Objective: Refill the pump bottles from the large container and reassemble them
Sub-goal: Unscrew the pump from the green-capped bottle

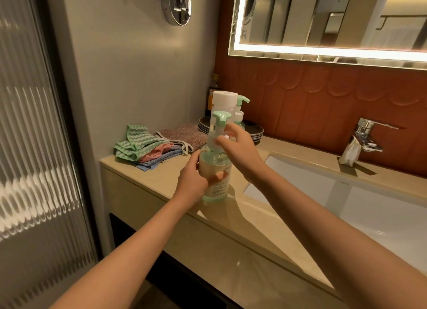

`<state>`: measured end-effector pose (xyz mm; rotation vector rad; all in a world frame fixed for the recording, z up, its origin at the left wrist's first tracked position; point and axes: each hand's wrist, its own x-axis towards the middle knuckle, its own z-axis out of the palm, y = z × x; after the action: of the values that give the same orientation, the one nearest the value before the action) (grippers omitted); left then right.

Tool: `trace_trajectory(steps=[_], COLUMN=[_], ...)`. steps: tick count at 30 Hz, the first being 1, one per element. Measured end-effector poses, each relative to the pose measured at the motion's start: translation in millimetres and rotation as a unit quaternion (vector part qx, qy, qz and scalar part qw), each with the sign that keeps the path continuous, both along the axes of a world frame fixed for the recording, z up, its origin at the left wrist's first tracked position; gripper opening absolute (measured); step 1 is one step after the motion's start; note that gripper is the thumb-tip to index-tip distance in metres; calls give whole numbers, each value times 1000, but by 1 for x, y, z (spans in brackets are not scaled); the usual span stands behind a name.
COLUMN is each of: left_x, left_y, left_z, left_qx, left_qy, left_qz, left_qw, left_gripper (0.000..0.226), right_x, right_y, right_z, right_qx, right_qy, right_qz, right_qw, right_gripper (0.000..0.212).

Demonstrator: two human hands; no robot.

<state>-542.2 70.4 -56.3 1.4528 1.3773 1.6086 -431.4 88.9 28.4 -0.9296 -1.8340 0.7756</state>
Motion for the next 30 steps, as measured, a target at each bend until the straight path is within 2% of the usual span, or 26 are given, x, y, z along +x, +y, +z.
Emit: trace_trajectory(steps=[2,7,10,14,17,20,25,30], left_x=[0,-1,0,0,0,-2,-5,-6], left_y=[-1,-2,-1,-1,-1,-1,1,0], left_z=[0,0,0,0,-1,-1,0,-2], left_qx=[4,10,5,6,12,13,15,19], left_qy=[1,8,3,-3,6,19,39,38], left_qz=[0,-6,-6,-6,-11,-6,-4,-8], left_qw=[1000,1000,1000,1000,1000,1000,999,999], left_gripper=[61,60,62,64,62,61,65,63], right_x=[2,4,3,7,8,8,11,25], right_y=[-1,5,5,4,5,7,8,9], right_z=[0,-5,-4,-4,-6,-8,8,40], right_qx=[-15,50,30,-44,-31,-17,-29,3], right_qy=[9,-19,-10,19,18,21,95,135], right_qz=[19,-69,-46,48,36,11,19,-3], right_qw=[1000,996,998,998,999,1000,995,991], right_gripper=[44,44,40,45,54,50,56,60])
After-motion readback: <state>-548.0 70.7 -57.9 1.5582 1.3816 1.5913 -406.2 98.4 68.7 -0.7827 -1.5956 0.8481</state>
